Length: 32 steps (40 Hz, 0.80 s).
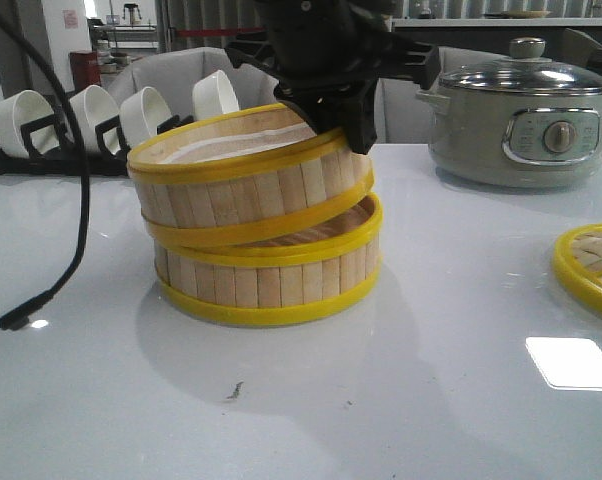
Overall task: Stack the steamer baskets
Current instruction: 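Lower the basket onto the centre basket and open the left gripper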
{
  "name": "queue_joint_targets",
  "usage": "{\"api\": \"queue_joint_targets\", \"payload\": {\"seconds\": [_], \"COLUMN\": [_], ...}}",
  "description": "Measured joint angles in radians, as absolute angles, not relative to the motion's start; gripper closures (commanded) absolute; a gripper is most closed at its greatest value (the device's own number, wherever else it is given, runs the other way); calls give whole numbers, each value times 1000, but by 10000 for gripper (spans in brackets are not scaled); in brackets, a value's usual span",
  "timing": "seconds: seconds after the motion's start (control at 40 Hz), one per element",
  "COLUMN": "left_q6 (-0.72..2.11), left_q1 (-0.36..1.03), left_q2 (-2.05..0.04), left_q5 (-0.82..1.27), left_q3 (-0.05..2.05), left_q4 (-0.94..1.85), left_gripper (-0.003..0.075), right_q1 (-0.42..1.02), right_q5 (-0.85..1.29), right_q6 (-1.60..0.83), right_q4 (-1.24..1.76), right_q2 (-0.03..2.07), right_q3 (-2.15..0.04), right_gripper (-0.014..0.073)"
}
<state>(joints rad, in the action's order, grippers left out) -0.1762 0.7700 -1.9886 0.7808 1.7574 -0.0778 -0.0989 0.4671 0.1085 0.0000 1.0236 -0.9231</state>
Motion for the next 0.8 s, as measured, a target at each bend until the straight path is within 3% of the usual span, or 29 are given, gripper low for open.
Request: {"api": "queue_joint_targets", "payload": {"seconds": [0.8], "left_q6": [-159], "left_q1": [770], "left_q2": [-2035], "left_q5": [746], "left_q3": [1762], "left_q4": [18], "left_gripper": [633], "right_q1": [-99], "right_q5": [469], "right_q6": [109], "right_q4": [0], "right_q2": [1024], "right_q3": [-923], "right_gripper": [151]}}
